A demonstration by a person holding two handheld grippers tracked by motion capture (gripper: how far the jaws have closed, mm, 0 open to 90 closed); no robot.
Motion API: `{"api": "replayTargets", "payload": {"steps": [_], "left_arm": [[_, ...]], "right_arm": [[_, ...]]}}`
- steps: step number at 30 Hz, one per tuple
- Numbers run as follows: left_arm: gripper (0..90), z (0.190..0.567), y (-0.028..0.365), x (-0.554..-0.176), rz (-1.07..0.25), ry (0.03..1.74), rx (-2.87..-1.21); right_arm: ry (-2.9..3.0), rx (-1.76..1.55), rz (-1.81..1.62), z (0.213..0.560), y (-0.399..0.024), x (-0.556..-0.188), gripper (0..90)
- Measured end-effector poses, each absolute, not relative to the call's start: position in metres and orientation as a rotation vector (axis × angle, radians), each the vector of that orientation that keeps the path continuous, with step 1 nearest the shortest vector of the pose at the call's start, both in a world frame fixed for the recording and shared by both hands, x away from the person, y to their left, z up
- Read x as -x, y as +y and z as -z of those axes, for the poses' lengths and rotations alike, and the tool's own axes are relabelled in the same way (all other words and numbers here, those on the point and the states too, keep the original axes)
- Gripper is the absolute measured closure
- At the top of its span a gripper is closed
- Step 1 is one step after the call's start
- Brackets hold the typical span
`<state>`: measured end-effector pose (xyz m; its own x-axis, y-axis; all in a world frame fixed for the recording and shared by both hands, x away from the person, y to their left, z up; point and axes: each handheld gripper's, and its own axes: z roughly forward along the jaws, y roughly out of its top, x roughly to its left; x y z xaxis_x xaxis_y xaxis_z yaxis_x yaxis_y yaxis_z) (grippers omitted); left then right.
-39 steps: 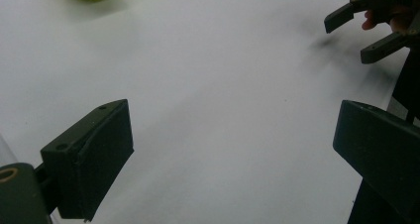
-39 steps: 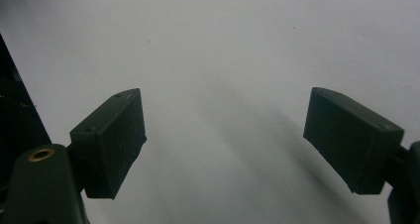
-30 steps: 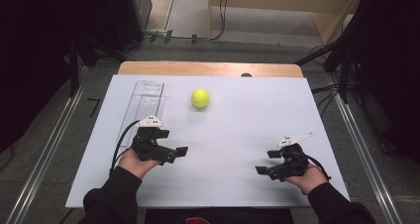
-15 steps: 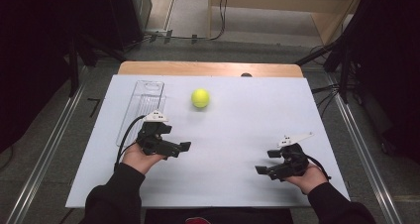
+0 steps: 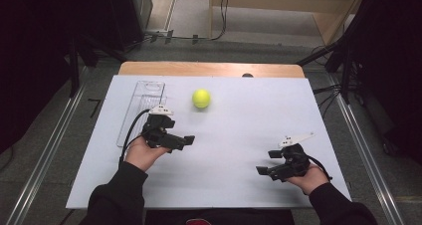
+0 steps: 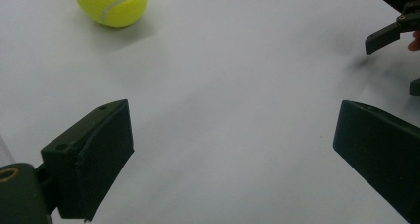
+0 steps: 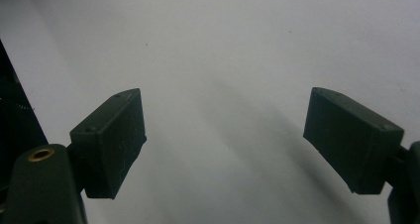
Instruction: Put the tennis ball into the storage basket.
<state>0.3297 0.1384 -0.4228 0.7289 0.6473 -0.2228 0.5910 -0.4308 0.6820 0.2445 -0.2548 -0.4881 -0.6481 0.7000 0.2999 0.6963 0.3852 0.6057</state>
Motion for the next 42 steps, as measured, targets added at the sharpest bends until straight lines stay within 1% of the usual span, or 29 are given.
{"api": "replayTargets", "payload": {"steps": [20,27,42], "left_arm": [[3.0,0.42,0.131,-0.356,-0.093,0.948,-2.152],[3.0,0.421,0.123,-0.371,-0.095,0.952,-2.152],[4.2,0.423,0.111,-0.392,-0.108,0.943,-2.163]], "right_arm": [[2.613,-1.312,-1.137,0.488,-0.254,-0.246,14.2],[2.613,-1.316,-1.134,0.488,-0.254,-0.246,14.2],[2.601,-1.323,-1.142,0.488,-0.256,-0.247,14.2]]}}
